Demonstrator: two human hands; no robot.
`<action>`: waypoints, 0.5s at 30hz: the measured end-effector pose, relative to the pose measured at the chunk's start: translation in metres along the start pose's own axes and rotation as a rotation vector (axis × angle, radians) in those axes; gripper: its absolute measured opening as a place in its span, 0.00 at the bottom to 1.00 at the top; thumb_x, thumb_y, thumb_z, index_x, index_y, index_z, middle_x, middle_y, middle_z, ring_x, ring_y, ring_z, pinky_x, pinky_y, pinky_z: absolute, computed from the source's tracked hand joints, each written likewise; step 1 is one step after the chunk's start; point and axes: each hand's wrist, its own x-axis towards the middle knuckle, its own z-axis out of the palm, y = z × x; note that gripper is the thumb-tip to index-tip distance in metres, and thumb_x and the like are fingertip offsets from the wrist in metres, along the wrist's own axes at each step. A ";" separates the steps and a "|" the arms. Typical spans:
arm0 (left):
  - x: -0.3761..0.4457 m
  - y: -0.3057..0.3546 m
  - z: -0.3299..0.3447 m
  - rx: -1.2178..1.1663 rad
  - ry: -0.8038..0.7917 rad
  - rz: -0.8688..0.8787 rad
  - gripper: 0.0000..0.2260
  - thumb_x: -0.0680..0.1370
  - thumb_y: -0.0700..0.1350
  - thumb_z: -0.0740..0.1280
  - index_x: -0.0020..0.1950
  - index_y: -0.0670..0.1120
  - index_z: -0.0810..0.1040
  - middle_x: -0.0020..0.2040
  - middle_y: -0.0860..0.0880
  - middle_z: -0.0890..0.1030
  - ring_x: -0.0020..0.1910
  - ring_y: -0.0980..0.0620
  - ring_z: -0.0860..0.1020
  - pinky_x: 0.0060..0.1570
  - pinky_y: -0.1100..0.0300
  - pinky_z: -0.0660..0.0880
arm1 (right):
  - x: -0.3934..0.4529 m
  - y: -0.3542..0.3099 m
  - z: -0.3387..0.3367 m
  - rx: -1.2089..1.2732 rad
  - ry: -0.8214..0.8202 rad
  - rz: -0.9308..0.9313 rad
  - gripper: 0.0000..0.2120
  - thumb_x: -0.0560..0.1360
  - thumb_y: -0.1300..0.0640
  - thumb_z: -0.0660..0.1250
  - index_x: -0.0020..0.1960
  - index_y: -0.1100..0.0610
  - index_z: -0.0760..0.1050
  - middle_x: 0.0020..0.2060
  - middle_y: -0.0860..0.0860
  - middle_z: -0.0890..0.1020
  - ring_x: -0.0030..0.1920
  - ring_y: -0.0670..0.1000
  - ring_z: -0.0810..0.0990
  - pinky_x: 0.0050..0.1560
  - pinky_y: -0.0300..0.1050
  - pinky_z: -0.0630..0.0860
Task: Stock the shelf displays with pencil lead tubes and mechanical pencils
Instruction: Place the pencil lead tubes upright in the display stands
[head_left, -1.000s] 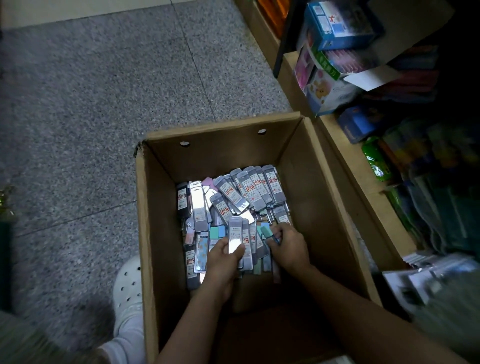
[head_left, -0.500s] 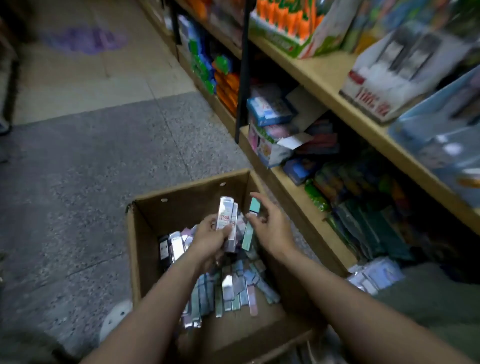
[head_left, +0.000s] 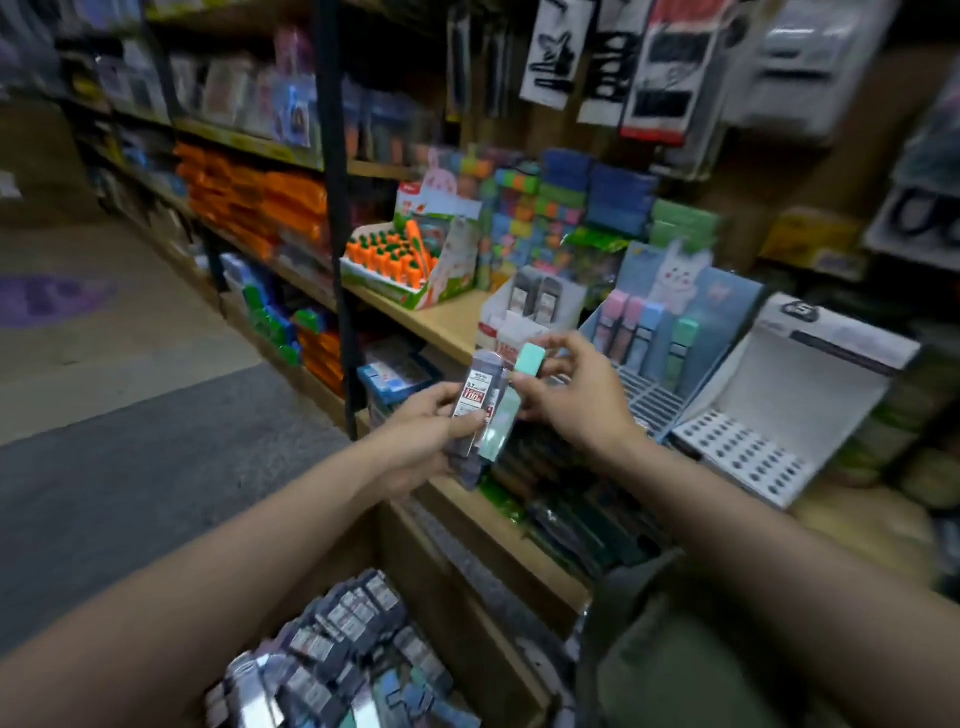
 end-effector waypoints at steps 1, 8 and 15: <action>-0.001 0.000 0.007 -0.011 -0.023 0.004 0.12 0.79 0.36 0.65 0.61 0.44 0.73 0.50 0.46 0.85 0.45 0.47 0.84 0.37 0.52 0.80 | -0.003 -0.004 -0.010 0.014 0.023 0.015 0.15 0.72 0.61 0.75 0.50 0.49 0.73 0.44 0.55 0.82 0.44 0.55 0.84 0.39 0.53 0.84; 0.005 -0.029 0.017 -0.144 -0.048 -0.029 0.14 0.79 0.34 0.64 0.63 0.44 0.72 0.55 0.42 0.82 0.49 0.45 0.84 0.39 0.53 0.81 | 0.001 -0.017 -0.064 -0.067 0.164 0.072 0.13 0.74 0.63 0.72 0.47 0.51 0.70 0.43 0.60 0.81 0.35 0.56 0.84 0.40 0.53 0.84; 0.033 -0.028 0.017 -0.154 -0.085 0.015 0.14 0.79 0.35 0.64 0.64 0.44 0.71 0.53 0.47 0.84 0.51 0.46 0.84 0.42 0.53 0.81 | 0.023 -0.007 -0.048 -0.140 0.114 0.082 0.11 0.75 0.62 0.71 0.51 0.54 0.70 0.42 0.61 0.80 0.38 0.56 0.85 0.40 0.54 0.84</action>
